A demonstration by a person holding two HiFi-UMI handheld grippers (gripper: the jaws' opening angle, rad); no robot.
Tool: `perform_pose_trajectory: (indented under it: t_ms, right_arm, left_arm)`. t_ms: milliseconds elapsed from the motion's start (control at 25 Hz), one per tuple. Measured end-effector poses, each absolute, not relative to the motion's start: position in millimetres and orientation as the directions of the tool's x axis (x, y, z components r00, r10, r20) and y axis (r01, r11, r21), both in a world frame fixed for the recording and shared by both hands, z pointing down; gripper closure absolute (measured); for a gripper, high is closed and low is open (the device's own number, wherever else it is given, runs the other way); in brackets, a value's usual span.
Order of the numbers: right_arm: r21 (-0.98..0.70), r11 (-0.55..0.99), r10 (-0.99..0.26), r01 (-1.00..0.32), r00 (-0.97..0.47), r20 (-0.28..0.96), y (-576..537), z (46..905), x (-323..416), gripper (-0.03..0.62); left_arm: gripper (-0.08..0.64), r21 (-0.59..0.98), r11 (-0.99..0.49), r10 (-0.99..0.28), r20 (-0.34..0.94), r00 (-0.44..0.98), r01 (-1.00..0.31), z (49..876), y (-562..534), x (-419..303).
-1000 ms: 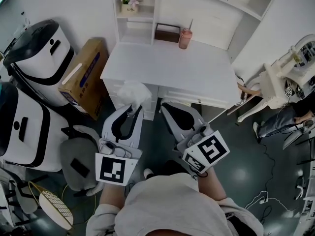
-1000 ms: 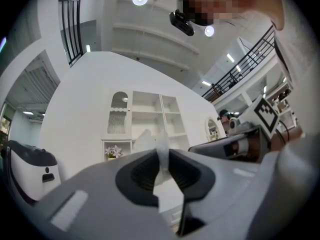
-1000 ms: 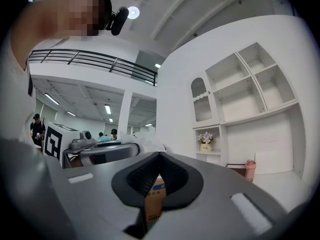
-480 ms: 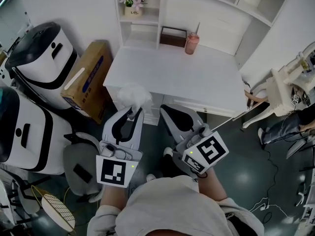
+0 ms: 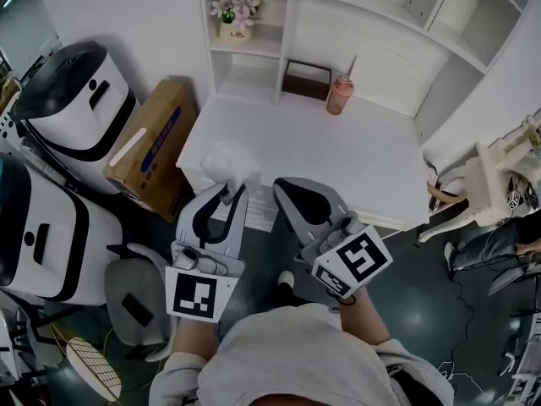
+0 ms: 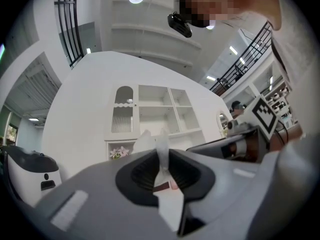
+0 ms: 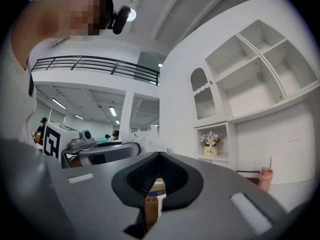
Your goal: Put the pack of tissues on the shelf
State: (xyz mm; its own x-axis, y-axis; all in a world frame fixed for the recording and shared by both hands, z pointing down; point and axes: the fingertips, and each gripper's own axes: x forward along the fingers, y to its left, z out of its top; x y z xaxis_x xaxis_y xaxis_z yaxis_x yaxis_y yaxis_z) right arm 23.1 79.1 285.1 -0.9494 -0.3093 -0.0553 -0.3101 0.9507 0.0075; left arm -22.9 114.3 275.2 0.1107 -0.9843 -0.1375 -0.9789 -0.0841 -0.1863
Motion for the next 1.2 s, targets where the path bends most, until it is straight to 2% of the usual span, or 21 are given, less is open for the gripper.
perform_pose_trajectory:
  t_ms: [760,1200]
  right_arm:
    - [0.021,0.970,-0.241,-0.244,-0.968,-0.074,-38.0,279.8,45.9,0.591]
    - [-0.019,0.967,-0.254,-0.253,-0.962,-0.098,-69.7,286.1,66.5,0.591]
  left_arm:
    - [0.511,-0.196,-0.027,-0.986,-0.158,0.059,-0.980,267.3,0.9,4.2]
    - [0.512,-0.219,-0.028,-0.988,-0.144,0.061,-0.975,269.7,-25.2,22.0]
